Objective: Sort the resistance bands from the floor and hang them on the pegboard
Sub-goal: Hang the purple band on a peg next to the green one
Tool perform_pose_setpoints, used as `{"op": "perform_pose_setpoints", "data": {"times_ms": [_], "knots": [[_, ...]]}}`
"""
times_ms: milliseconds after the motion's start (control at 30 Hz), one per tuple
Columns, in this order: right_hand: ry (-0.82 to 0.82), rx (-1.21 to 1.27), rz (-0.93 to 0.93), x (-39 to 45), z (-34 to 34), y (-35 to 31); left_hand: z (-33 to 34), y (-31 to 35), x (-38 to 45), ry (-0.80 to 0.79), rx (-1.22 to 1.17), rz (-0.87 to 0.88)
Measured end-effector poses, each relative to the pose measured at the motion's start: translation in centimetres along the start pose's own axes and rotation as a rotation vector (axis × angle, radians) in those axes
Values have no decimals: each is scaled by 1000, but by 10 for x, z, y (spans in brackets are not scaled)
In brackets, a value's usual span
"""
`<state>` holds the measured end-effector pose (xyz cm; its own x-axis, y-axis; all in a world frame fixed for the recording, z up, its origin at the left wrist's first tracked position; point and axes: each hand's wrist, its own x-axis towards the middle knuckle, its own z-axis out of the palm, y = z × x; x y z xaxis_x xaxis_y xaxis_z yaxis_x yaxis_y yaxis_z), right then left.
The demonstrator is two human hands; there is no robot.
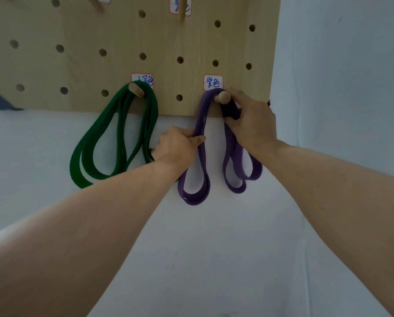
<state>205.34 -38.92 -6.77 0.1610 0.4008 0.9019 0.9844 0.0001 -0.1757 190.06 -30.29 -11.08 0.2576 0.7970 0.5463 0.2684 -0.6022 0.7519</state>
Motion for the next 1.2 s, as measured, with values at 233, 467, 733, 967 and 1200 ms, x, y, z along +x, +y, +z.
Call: {"op": "perform_pose_setpoints", "data": {"times_ms": [233, 467, 733, 967, 1200], "knots": [[32, 103, 76, -1, 1, -3, -6, -7, -7, -68, 7, -36], [52, 183, 124, -11, 12, -6, -13, -8, -7, 10, -63, 20], [9, 75, 88, 7, -1, -7, -14, 41, 1, 288, 118, 383], [40, 29, -31, 6, 3, -12, -22, 51, 12, 255, 564, 412], [171, 422, 179, -1, 20, -21, -16, 50, 20, 193, 536, 360]]}}
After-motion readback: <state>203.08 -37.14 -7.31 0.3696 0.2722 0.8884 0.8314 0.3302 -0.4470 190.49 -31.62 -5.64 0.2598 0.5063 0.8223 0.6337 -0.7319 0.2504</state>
